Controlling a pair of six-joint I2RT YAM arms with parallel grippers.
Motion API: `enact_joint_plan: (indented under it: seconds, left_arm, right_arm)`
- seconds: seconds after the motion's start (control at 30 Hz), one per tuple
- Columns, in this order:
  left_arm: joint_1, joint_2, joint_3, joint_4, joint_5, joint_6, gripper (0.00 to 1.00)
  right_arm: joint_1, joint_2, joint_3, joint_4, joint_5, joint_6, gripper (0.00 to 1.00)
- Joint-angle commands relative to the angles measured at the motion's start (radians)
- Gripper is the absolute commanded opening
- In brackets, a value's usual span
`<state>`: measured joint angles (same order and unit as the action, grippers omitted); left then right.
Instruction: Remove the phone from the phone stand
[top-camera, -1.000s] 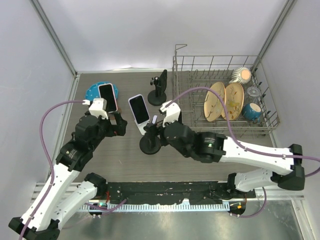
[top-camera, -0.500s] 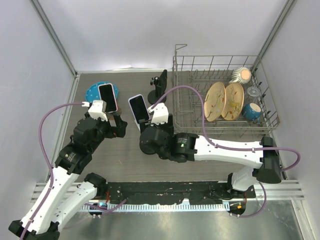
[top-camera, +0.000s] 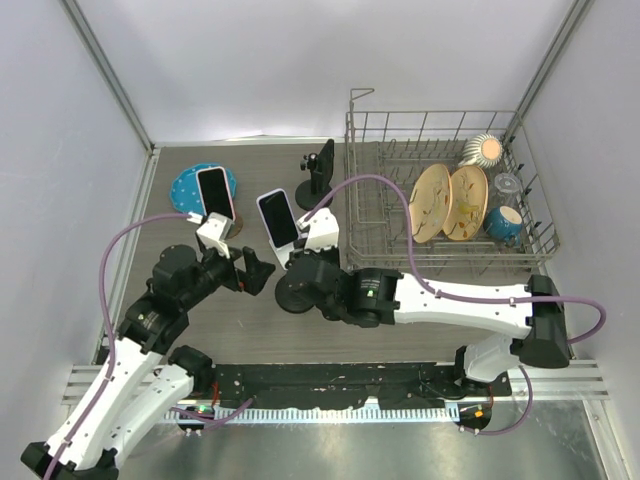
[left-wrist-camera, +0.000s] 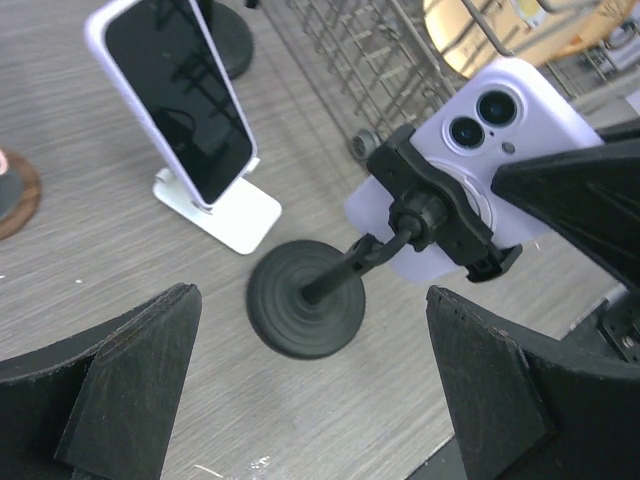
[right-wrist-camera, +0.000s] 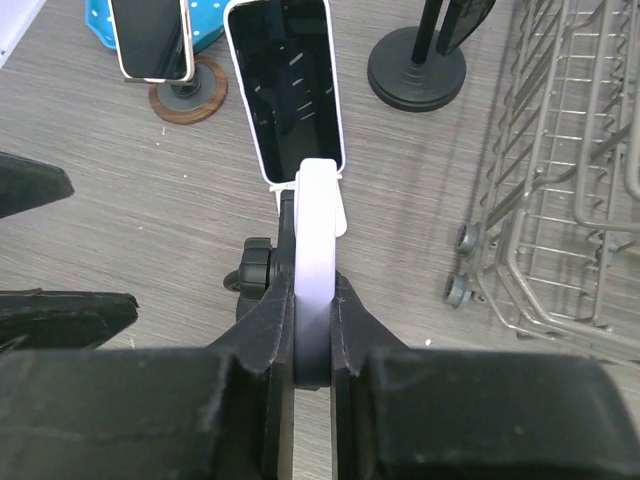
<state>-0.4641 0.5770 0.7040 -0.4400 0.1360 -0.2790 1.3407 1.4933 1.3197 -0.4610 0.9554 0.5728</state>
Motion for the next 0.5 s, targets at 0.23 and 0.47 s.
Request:
enact_joint_plan:
  seconds: [0.23,0.47]
  left_arm:
    - [-0.060,0.063,-0.028,0.193,0.197,0.028,1.00]
    - [-0.373,0.194,0.008,0.268,-0.034,0.024,1.00]
  right_arm:
    - [0.006,-0.194,-0.094,0.114,-0.075,-0.295,0.01]
    - [0.002,-0.310,-0.210,0.185,-0.090,-0.370,0.01]
